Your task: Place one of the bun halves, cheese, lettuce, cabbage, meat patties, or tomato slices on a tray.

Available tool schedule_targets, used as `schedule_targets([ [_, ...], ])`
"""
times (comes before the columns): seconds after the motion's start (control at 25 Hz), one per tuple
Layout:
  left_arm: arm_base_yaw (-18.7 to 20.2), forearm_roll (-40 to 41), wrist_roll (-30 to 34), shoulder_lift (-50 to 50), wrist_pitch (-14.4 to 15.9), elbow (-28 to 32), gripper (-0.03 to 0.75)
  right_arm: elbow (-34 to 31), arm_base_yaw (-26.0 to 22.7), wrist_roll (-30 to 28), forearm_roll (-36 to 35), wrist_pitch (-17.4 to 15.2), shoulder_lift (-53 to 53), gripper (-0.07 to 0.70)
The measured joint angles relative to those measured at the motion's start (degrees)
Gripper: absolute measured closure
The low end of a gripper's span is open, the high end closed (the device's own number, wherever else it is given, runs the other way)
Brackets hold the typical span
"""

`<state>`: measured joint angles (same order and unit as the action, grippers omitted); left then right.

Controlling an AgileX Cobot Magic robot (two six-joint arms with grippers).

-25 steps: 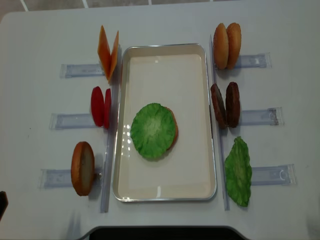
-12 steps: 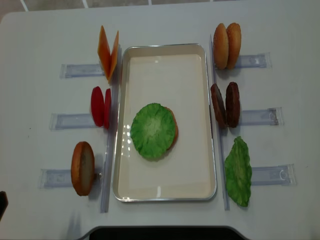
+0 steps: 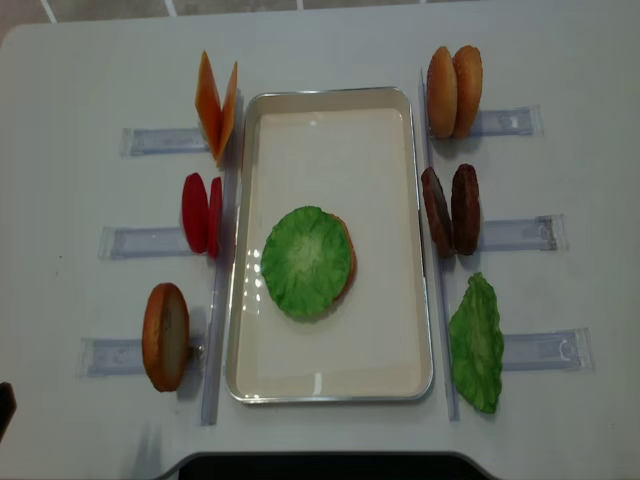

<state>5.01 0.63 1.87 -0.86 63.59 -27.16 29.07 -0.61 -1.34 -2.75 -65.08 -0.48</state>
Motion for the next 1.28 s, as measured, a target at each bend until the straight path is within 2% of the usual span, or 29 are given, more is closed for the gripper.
schedule_targets([
  [1.28,0.00,0.00,0.00,0.00,0.00,0.00,0.640,0.00,0.00,-0.02,0.00,0.10,0.00,0.213],
])
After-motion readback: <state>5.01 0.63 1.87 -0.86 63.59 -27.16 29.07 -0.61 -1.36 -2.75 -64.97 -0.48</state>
